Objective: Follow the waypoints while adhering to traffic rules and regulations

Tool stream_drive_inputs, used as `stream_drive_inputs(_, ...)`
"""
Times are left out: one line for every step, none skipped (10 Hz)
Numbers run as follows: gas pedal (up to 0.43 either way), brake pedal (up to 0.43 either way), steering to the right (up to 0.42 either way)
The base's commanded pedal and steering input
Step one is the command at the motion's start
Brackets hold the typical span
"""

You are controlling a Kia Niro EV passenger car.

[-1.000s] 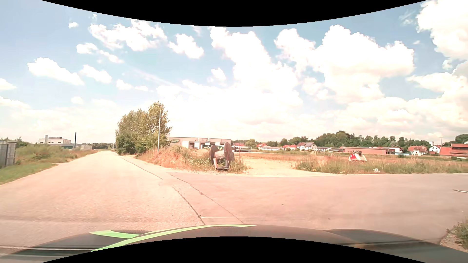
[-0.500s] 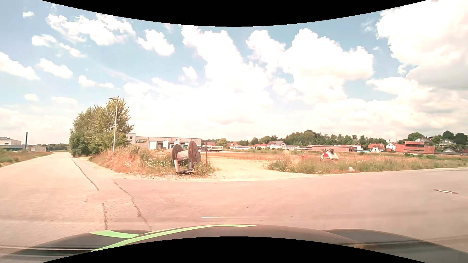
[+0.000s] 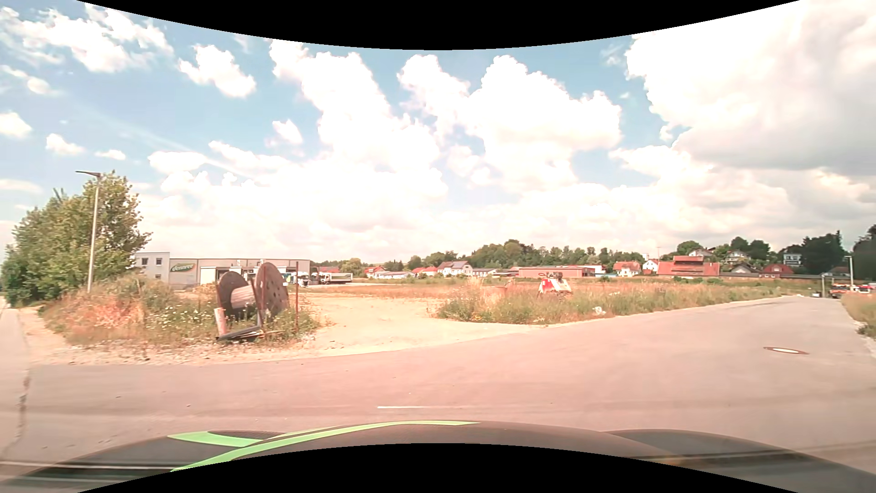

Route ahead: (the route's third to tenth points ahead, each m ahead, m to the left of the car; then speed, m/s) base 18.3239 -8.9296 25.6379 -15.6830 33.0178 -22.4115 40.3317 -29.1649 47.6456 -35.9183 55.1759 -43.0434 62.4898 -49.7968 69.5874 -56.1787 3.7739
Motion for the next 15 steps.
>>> stream_drive_inputs(0.047, 0.000, 0.354)
stream_drive_inputs(0.059, 0.000, 0.355)
stream_drive_inputs(0.067, 0.000, 0.355)
stream_drive_inputs(0.087, 0.000, 0.355)
stream_drive_inputs(0.098, 0.000, 0.355)
stream_drive_inputs(0.098, 0.000, 0.358)
stream_drive_inputs(0.098, 0.000, 0.364)
stream_drive_inputs(0.098, 0.000, 0.371)
stream_drive_inputs(0.098, 0.000, 0.372)
stream_drive_inputs(0.110, 0.000, 0.371)
stream_drive_inputs(0.118, 0.000, 0.371)
stream_drive_inputs(0.118, 0.000, 0.370)
stream_drive_inputs(0.118, 0.000, 0.368)
stream_drive_inputs(0.130, 0.000, 0.363)
stream_drive_inputs(0.130, 0.000, 0.350)
